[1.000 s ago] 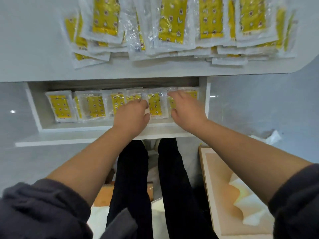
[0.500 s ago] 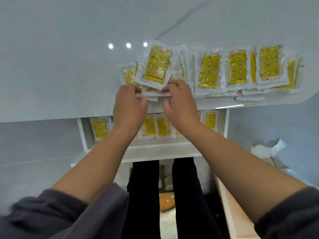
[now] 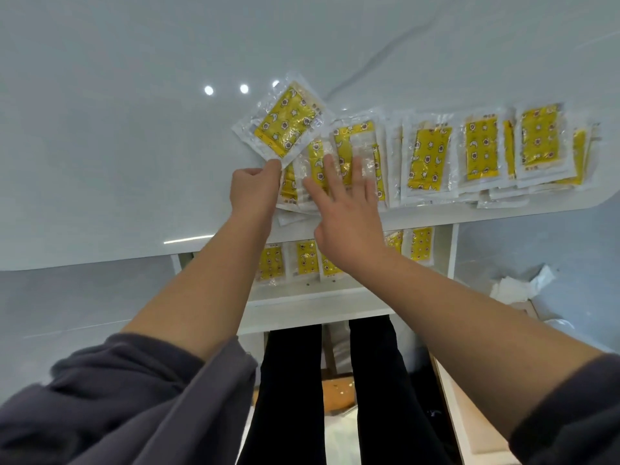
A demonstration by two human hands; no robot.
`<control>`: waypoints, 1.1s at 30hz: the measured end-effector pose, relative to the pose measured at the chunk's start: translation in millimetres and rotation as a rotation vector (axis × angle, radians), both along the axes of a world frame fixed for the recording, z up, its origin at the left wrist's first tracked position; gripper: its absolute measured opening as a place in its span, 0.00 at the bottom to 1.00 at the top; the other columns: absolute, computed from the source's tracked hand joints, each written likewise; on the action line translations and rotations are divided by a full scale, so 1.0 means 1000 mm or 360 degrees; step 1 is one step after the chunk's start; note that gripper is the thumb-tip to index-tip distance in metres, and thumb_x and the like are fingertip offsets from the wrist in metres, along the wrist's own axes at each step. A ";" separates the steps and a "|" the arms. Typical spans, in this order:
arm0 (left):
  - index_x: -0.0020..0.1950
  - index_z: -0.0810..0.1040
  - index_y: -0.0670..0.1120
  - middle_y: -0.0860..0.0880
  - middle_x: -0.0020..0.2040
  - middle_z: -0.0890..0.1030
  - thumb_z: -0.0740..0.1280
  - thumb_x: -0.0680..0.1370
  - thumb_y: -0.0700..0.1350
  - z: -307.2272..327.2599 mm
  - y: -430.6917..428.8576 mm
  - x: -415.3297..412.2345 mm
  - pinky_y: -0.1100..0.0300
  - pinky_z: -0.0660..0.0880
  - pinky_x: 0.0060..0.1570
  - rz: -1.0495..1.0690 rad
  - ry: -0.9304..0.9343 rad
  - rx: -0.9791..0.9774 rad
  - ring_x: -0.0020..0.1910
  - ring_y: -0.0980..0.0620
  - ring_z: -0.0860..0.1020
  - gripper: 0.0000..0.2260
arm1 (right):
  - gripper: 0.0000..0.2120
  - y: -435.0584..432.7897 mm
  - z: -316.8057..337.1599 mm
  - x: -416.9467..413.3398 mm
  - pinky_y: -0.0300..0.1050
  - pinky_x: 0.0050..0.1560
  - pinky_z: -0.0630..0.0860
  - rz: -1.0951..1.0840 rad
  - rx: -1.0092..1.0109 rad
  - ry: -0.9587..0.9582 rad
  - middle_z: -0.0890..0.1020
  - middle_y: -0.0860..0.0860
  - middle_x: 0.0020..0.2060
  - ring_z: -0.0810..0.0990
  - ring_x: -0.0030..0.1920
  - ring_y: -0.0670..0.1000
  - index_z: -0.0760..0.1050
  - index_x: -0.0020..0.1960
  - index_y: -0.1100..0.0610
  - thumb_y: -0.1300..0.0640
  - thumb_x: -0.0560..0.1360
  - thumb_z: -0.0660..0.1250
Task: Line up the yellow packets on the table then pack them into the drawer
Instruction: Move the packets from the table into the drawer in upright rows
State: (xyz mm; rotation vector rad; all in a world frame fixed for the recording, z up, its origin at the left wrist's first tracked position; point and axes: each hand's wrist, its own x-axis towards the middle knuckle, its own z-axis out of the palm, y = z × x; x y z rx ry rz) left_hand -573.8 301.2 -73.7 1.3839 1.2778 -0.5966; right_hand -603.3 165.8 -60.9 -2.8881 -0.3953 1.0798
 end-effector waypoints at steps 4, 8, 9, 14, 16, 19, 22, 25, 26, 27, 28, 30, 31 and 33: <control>0.50 0.72 0.49 0.46 0.52 0.81 0.70 0.70 0.57 -0.003 0.006 -0.003 0.49 0.78 0.55 -0.0088 -0.0063 -0.0051 0.48 0.48 0.79 0.16 | 0.37 0.008 0.001 -0.002 0.59 0.76 0.43 -0.0041 0.0187 0.0088 0.41 0.50 0.78 0.37 0.77 0.61 0.46 0.79 0.47 0.56 0.75 0.61; 0.48 0.81 0.47 0.48 0.43 0.82 0.70 0.75 0.55 -0.003 0.012 -0.002 0.57 0.78 0.50 -0.0279 -0.0136 -0.0211 0.41 0.54 0.78 0.12 | 0.38 0.011 0.001 -0.003 0.55 0.77 0.46 -0.0202 0.0386 0.0099 0.42 0.49 0.79 0.39 0.78 0.57 0.45 0.79 0.50 0.59 0.75 0.60; 0.43 0.80 0.47 0.51 0.36 0.78 0.70 0.76 0.53 -0.001 0.012 0.000 0.63 0.75 0.42 -0.0370 -0.0161 -0.0201 0.36 0.57 0.75 0.09 | 0.38 0.011 0.002 -0.002 0.55 0.77 0.49 -0.0265 0.0437 0.0119 0.43 0.48 0.79 0.39 0.78 0.55 0.44 0.79 0.50 0.60 0.75 0.60; 0.47 0.79 0.39 0.48 0.40 0.77 0.69 0.75 0.44 0.001 0.009 0.006 0.61 0.73 0.39 -0.0616 -0.0302 -0.0122 0.38 0.54 0.74 0.08 | 0.35 0.003 0.006 0.002 0.53 0.75 0.57 -0.0373 0.0584 0.0121 0.48 0.46 0.79 0.43 0.78 0.51 0.49 0.79 0.51 0.62 0.76 0.60; 0.48 0.78 0.41 0.47 0.42 0.78 0.68 0.75 0.43 0.002 0.009 0.006 0.57 0.73 0.42 -0.0647 -0.0300 -0.0118 0.40 0.52 0.75 0.06 | 0.33 0.001 0.007 0.005 0.51 0.76 0.56 -0.0370 0.0561 0.0056 0.53 0.48 0.78 0.47 0.78 0.51 0.54 0.78 0.52 0.62 0.75 0.60; 0.41 0.75 0.47 0.50 0.39 0.76 0.68 0.76 0.44 0.001 0.015 0.001 0.62 0.70 0.38 -0.0676 -0.0277 -0.0053 0.37 0.54 0.73 0.05 | 0.29 0.003 0.006 0.011 0.52 0.75 0.56 -0.0387 0.0488 -0.0004 0.59 0.49 0.76 0.54 0.76 0.53 0.59 0.76 0.52 0.61 0.76 0.60; 0.43 0.73 0.48 0.52 0.38 0.75 0.69 0.76 0.46 -0.002 0.029 -0.009 0.62 0.70 0.34 -0.0698 -0.0250 0.0037 0.35 0.55 0.73 0.06 | 0.27 0.007 0.005 0.014 0.54 0.71 0.61 -0.0412 0.0499 -0.0038 0.65 0.50 0.73 0.57 0.75 0.53 0.65 0.73 0.53 0.61 0.75 0.61; 0.51 0.74 0.45 0.51 0.43 0.78 0.70 0.75 0.46 0.000 0.043 -0.017 0.59 0.76 0.39 -0.0625 -0.0258 0.0070 0.38 0.54 0.78 0.09 | 0.23 0.012 0.003 0.016 0.51 0.67 0.64 -0.0457 0.0561 -0.0053 0.70 0.50 0.68 0.63 0.71 0.53 0.69 0.70 0.53 0.61 0.75 0.61; 0.53 0.75 0.46 0.51 0.44 0.80 0.71 0.75 0.45 0.001 0.047 -0.019 0.58 0.78 0.40 -0.0591 -0.0273 0.0071 0.40 0.53 0.79 0.09 | 0.22 0.014 0.001 0.018 0.50 0.67 0.65 -0.0506 0.0602 -0.0053 0.71 0.51 0.67 0.66 0.69 0.54 0.70 0.68 0.54 0.62 0.75 0.61; 0.53 0.76 0.47 0.51 0.45 0.81 0.70 0.76 0.45 0.001 0.052 -0.021 0.58 0.78 0.42 -0.0557 -0.0293 0.0066 0.41 0.53 0.80 0.08 | 0.21 0.017 0.000 0.020 0.50 0.67 0.67 -0.0553 0.0640 -0.0058 0.72 0.51 0.65 0.68 0.67 0.54 0.71 0.67 0.55 0.62 0.75 0.61; 0.53 0.77 0.48 0.52 0.45 0.82 0.70 0.76 0.44 0.002 0.057 -0.023 0.58 0.79 0.43 -0.0528 -0.0303 0.0059 0.42 0.53 0.81 0.07 | 0.21 0.020 -0.001 0.022 0.50 0.67 0.68 -0.0579 0.0659 -0.0074 0.73 0.52 0.64 0.69 0.65 0.54 0.71 0.67 0.55 0.63 0.74 0.62; 0.54 0.79 0.49 0.51 0.47 0.83 0.70 0.76 0.44 0.002 0.068 -0.028 0.58 0.79 0.44 -0.0461 -0.0305 0.0046 0.44 0.53 0.82 0.08 | 0.20 0.027 -0.004 0.033 0.51 0.64 0.70 -0.0566 0.0645 -0.0126 0.73 0.51 0.63 0.71 0.63 0.54 0.72 0.66 0.55 0.63 0.75 0.62; 0.55 0.79 0.48 0.51 0.48 0.83 0.70 0.76 0.44 0.001 0.074 -0.030 0.59 0.79 0.44 -0.0417 -0.0298 0.0046 0.45 0.53 0.83 0.09 | 0.19 0.031 -0.005 0.041 0.50 0.62 0.71 -0.0534 0.0638 -0.0152 0.73 0.51 0.63 0.71 0.63 0.53 0.72 0.66 0.55 0.63 0.75 0.62; 0.57 0.78 0.47 0.50 0.49 0.83 0.71 0.76 0.43 -0.002 0.087 -0.032 0.62 0.78 0.42 -0.0342 -0.0274 0.0074 0.45 0.54 0.82 0.10 | 0.20 0.041 -0.010 0.063 0.48 0.60 0.71 -0.0379 0.0621 -0.0238 0.74 0.50 0.63 0.71 0.62 0.52 0.72 0.64 0.53 0.65 0.74 0.63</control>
